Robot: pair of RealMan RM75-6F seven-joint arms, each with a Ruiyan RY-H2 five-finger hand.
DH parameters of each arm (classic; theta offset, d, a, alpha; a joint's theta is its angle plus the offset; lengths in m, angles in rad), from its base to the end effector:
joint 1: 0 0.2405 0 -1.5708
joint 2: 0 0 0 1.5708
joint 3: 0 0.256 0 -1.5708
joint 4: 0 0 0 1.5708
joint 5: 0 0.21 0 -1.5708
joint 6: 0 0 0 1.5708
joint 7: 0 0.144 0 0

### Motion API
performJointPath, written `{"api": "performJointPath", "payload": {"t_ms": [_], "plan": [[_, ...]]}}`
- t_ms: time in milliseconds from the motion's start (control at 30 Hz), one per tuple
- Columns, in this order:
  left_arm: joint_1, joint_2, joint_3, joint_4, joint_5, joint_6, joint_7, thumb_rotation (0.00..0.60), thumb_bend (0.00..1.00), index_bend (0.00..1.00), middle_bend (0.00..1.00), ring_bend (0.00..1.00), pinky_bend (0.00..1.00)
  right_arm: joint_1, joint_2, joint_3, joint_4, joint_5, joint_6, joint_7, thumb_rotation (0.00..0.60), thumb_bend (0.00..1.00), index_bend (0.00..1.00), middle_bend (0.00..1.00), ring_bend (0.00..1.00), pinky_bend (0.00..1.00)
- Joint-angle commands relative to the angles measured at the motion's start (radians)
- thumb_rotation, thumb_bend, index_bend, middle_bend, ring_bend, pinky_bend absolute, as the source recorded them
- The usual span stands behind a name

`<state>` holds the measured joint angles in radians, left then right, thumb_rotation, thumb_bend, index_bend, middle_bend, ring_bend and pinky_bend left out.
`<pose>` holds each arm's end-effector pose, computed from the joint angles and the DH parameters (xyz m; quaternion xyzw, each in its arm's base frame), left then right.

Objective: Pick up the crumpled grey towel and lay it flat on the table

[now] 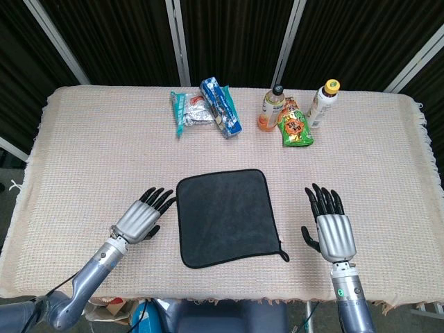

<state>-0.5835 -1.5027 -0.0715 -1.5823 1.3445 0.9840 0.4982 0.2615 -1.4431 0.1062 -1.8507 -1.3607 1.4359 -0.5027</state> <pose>-0.1731 0.2788 -0.0208 -0.8102 -0.2916 -0.3206 0.3946 -0.1960 -0.2212 0.0578 0.6117 -0.3956 0.4221 0.5396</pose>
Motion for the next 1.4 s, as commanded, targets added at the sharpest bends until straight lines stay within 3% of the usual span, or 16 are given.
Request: {"api": "performJointPath", "payload": {"t_ms": [33,667,1400], "plan": [[-0.032,-0.035,-0.021,0.05,-0.051,-0.043,0.04,0.6,0.46,0.03,0.02,0.0,0.08,0.003,0.001,0.006,0.009,0.008,-0.007,0.009,0.6,0.36,0.0,0.0,0.0,0.04],[-0.142,-0.157,-0.077,0.217,-0.206,-0.122,0.162,0.6,0.49,0.03,0.03,0.0,0.08,0.016,-0.004,0.031,0.054,0.045,-0.036,0.043,0.6,0.36,0.0,0.0,0.0,0.04],[-0.182,-0.165,-0.049,0.28,-0.314,-0.139,0.229,0.6,0.49,0.03,0.04,0.0,0.08,0.009,-0.005,0.026,0.064,0.036,-0.03,0.067,0.6,0.36,0.01,0.0,0.0,0.04]]}}
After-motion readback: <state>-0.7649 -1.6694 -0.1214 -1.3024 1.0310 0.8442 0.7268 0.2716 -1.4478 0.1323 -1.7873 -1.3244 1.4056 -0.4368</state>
